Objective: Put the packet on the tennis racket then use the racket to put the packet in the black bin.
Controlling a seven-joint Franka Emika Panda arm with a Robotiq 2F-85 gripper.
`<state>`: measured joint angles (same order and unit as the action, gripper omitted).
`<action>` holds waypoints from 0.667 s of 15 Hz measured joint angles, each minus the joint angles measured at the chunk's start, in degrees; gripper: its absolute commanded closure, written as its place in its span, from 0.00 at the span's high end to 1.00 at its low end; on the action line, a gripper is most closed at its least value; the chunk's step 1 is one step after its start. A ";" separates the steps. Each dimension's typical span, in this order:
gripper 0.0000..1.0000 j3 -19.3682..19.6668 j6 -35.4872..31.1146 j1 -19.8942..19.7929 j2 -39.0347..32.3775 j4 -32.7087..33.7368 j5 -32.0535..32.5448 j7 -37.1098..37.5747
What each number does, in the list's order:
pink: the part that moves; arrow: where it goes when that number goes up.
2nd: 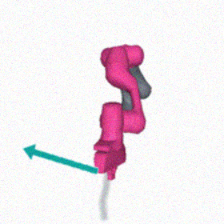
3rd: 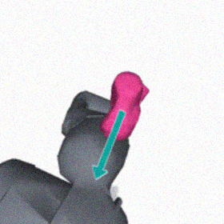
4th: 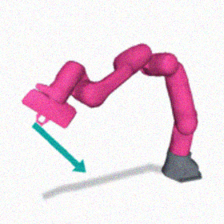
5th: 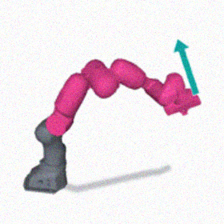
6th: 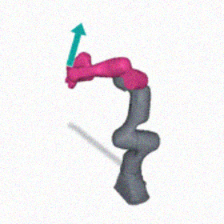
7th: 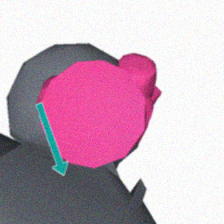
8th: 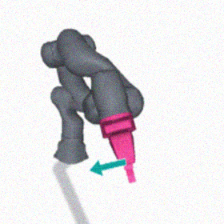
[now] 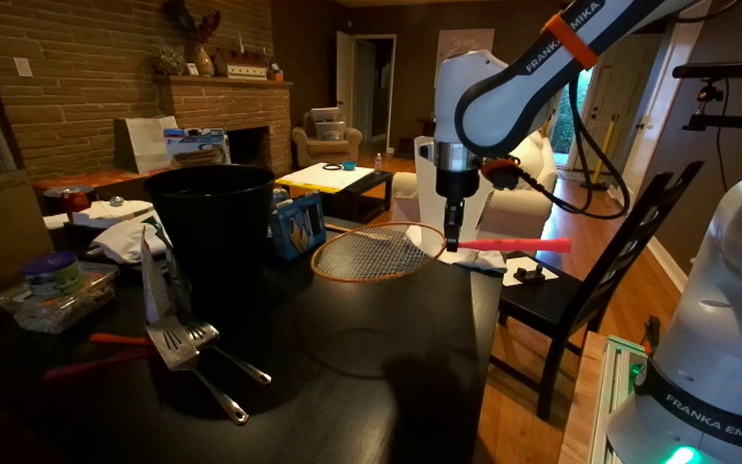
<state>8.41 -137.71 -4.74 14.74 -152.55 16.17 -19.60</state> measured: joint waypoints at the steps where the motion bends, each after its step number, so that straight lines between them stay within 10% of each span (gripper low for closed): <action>1: 0.03 0.03 -2.09 -0.31 -0.90 -0.68 0.00 0.17; 10: 0.03 0.04 -15.65 -1.43 -11.32 -2.21 0.03 2.20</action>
<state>8.45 -153.36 -6.17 3.42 -154.76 16.20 -17.41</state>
